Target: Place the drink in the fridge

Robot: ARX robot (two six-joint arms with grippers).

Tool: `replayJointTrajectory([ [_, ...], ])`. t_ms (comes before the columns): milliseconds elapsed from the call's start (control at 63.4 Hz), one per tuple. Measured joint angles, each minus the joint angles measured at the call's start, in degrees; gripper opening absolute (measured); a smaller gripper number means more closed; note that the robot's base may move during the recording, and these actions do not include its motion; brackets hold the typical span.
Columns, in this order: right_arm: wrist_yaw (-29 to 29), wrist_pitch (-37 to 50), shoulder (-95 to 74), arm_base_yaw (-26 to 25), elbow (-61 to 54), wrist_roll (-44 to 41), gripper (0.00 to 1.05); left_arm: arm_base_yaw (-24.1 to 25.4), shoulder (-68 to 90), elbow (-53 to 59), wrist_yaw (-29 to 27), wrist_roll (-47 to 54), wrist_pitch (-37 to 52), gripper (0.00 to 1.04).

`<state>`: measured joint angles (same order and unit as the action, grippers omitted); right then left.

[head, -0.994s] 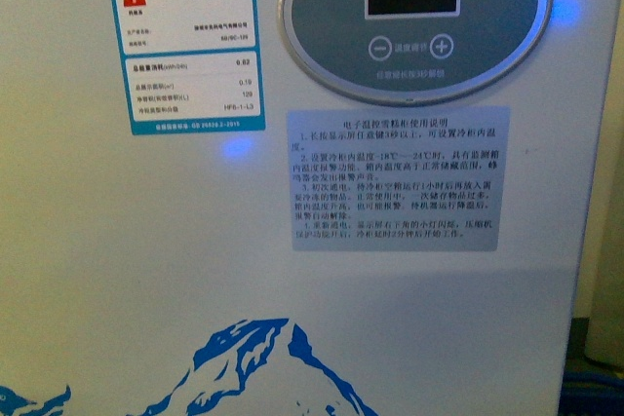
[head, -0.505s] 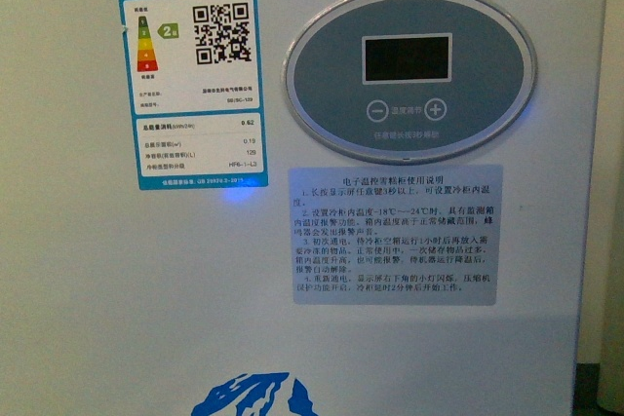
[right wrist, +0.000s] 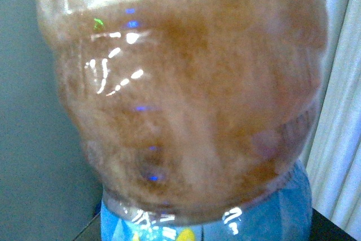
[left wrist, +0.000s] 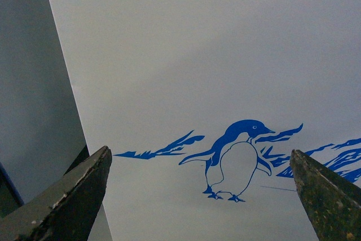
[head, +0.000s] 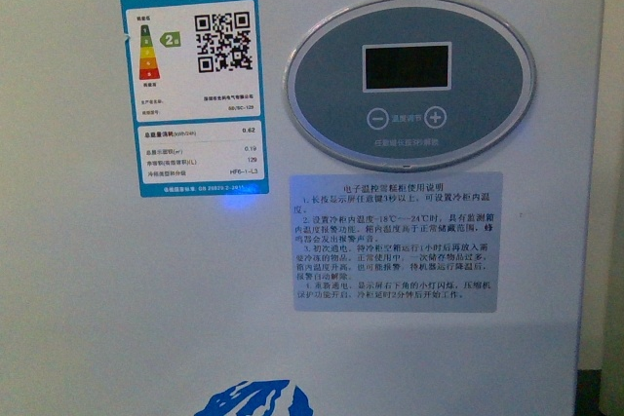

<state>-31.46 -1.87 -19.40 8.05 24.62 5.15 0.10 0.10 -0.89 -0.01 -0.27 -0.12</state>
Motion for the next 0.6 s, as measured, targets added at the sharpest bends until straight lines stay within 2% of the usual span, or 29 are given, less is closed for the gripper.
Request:
replayJointTrajectory([
  [600,-0.11,-0.02,0.31,-0.04,-0.07,0.0,0.4,0.0,0.0,0.0,0.02,0.0,0.0,0.97],
])
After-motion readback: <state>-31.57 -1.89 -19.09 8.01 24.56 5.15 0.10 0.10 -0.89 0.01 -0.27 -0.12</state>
